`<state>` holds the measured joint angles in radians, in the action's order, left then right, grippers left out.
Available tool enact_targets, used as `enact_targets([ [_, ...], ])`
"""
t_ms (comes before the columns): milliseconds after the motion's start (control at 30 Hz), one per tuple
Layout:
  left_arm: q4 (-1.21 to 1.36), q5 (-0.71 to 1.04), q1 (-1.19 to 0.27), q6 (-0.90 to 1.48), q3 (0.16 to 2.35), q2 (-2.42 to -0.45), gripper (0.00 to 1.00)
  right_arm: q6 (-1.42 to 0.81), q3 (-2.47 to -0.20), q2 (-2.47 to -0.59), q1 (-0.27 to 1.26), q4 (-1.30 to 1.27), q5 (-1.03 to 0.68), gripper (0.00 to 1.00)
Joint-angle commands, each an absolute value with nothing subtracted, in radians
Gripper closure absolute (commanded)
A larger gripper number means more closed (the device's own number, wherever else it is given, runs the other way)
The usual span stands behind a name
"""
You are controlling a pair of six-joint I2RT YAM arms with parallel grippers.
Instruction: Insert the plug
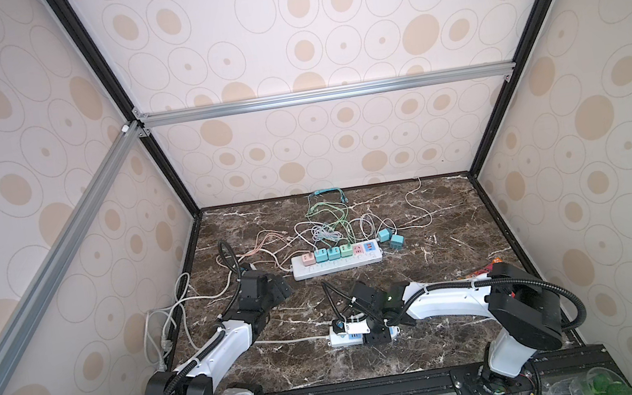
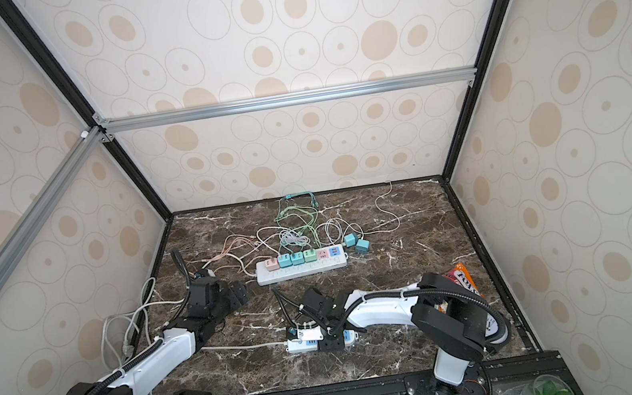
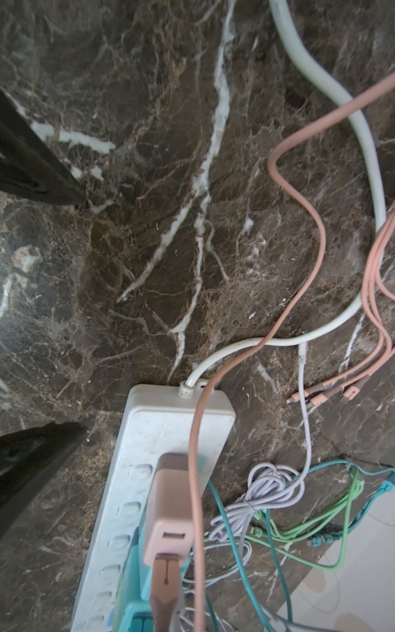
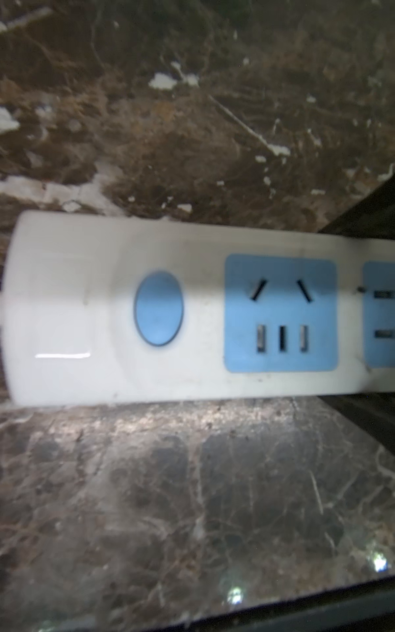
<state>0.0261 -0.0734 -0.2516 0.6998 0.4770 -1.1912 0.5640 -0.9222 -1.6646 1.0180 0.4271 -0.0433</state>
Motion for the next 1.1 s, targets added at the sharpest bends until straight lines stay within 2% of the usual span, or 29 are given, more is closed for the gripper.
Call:
enact_targets([
  [0,-0.006,-0.184,-0.306,0.704,0.536,-1.213,0.02,0.688,-0.932,-1.681,0.964,0.491,0.024,0.5],
  [233,0.041,-0.288,-0.438,0.76,0.563,-1.266,0.02,0.825,-0.971,-1.692,0.827,0.584,-0.022,0.47],
  [367,0.041,-0.326,-0.445,0.776,0.567,-1.281,0.02,0.89,-1.019,-1.721,0.745,0.659,-0.106,0.47],
  [633,0.027,-0.366,-0.443,0.754,0.554,-1.244,0.02,0.996,-1.061,-1.778,0.693,0.644,-0.076,0.47],
  [867,0.047,-0.38,-0.442,0.753,0.539,-1.242,0.02,1.003,-1.051,-1.74,0.692,0.618,-0.101,0.26],
  [1067,0.037,-0.397,-0.442,0.719,0.588,-1.283,0.02,0.968,-1.025,-1.646,0.692,0.629,-0.138,0.19],
])
